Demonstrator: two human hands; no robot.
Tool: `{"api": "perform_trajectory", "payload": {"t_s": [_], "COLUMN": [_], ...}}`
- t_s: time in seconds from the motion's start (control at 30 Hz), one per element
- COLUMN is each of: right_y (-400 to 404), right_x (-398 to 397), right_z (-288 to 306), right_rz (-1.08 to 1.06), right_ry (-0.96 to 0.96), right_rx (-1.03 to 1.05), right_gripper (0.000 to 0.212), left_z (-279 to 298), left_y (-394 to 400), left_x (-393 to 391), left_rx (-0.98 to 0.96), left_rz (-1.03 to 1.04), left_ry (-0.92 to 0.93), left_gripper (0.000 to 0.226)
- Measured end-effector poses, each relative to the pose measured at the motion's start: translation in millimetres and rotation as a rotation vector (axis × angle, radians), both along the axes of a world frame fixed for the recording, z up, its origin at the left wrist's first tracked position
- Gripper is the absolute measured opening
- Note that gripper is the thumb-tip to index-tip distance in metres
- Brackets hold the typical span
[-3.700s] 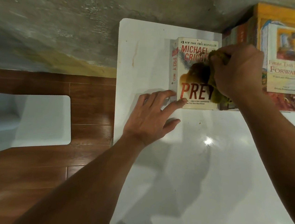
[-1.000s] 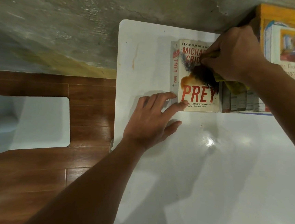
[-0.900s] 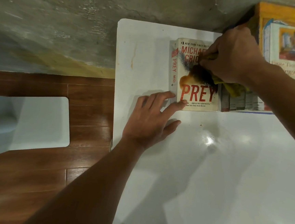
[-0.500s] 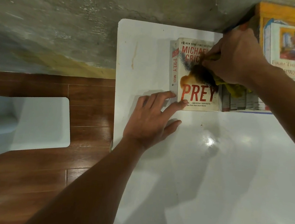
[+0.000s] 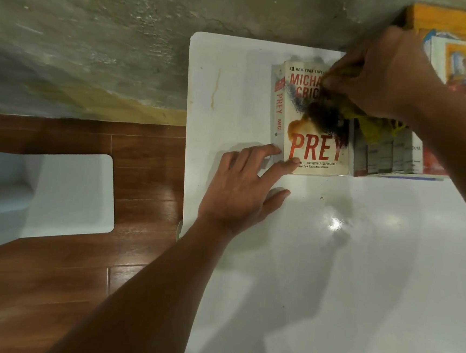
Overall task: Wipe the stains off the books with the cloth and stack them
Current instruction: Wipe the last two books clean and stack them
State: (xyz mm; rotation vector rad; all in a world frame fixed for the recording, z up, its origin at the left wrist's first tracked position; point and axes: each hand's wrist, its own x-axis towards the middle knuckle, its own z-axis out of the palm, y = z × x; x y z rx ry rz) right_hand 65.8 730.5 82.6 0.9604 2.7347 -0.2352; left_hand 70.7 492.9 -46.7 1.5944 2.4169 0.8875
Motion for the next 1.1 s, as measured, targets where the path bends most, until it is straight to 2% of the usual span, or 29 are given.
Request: {"api": "perform_trajectory", "payload": {"t_s": [0.3, 0.73, 0.93, 1.1], "right_y": [1, -9, -22, -28], "right_x": [-6, 14, 24, 36], "right_z": [-21, -17, -18, -18], "right_rz": [0.081, 0.093, 0.026, 0.074], "right_ry": [0.029, -0.089, -0.131, -0.128], "right_rx": [0.06, 0.074, 0.033, 0.007], "right_gripper": [0.029, 0.032, 0.04, 0.04], "left_z": [1, 1, 1, 1], "left_y": [-1, 0, 0, -1], "left_x": [-1, 1, 1, -1], "left_rx": [-0.019, -0.017, -0.027, -0.035], "left_rz": [-0.004, -0.001, 0.004, 0.015], "left_ry": [-0.013, -0.021, -0.015, -0.003], "left_gripper": [0.05, 0.051, 0.05, 0.048]}}
